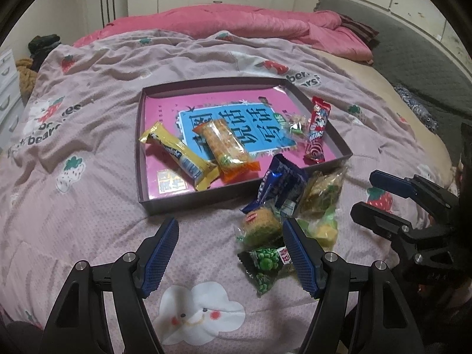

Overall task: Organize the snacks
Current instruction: 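Move both grippers off the tray toward the snack pile beside it, then close the left gripper on the round cracker pack while the right gripper grasps a green pastry bag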

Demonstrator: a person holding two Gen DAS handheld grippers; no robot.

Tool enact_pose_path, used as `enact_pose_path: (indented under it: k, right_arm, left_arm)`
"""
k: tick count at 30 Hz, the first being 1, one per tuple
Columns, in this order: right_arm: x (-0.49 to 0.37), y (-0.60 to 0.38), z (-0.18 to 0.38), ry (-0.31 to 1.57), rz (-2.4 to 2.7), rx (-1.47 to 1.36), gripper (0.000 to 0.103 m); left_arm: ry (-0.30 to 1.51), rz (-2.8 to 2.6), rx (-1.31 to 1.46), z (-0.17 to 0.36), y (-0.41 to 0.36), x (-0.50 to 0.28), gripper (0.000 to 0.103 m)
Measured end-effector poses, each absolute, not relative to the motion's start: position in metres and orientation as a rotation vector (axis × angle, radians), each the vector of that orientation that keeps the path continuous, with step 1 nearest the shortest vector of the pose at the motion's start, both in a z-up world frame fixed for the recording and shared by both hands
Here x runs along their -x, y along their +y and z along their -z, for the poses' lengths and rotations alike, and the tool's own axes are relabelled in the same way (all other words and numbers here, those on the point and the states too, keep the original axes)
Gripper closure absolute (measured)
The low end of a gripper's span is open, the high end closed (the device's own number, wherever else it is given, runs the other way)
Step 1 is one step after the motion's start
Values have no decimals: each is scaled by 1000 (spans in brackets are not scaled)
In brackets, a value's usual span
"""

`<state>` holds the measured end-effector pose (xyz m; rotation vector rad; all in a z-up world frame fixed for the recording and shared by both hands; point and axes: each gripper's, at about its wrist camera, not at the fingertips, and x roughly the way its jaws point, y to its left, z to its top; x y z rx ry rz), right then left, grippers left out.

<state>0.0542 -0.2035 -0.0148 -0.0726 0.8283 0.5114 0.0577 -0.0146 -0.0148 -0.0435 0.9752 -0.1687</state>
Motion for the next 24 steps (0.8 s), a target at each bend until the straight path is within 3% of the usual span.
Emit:
enact_pose_path:
  k: [24]
  right_arm:
    - [-46, -177, 45, 969, -595, 166, 34]
  left_arm:
    - [1060, 160, 14, 35, -16, -62, 29]
